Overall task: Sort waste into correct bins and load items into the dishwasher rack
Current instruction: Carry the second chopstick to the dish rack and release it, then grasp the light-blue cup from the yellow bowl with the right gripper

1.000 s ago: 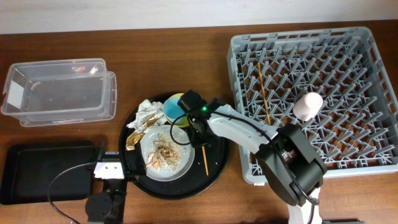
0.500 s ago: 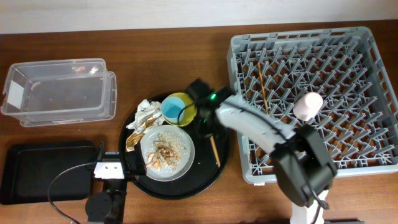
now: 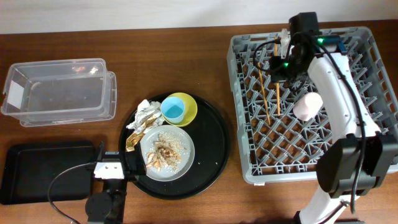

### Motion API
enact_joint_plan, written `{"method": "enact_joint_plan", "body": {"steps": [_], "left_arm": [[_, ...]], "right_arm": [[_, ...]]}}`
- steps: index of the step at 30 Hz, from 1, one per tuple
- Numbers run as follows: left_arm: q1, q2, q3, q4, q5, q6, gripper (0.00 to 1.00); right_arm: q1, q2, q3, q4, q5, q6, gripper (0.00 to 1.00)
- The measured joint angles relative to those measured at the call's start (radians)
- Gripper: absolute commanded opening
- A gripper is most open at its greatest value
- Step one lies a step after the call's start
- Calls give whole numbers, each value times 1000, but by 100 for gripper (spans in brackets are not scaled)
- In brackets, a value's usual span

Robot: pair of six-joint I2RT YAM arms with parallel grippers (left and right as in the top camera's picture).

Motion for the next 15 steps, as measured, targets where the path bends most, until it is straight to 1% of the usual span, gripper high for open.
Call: {"method": "enact_joint_plan", "body": {"steps": [1, 2, 3, 4, 5, 8, 12, 15], "left_arm": [[0, 0, 0, 0, 0, 0, 100], [0, 0, 0, 0, 0, 0, 100], [0, 0, 0, 0, 0, 0, 99], [0, 0, 0, 0, 0, 0, 99], [0, 0, 0, 0, 0, 0, 99], [0, 0, 0, 0, 0, 0, 99], [0, 0, 0, 0, 0, 0, 99], [0, 0, 0, 0, 0, 0, 99]], "right_arm": [[0, 0, 0, 5, -5, -14, 6], [2, 0, 0, 18, -15, -24, 18], [2, 0, 0, 30, -20, -29, 23], [2, 1, 0, 41, -23, -37, 31], [2, 2, 0, 44, -26, -38, 41], [2, 8, 0, 50, -32, -45, 41], [2, 10, 0, 34, -46, -46, 44], [2, 10, -5, 34, -77, -45, 44]]}}
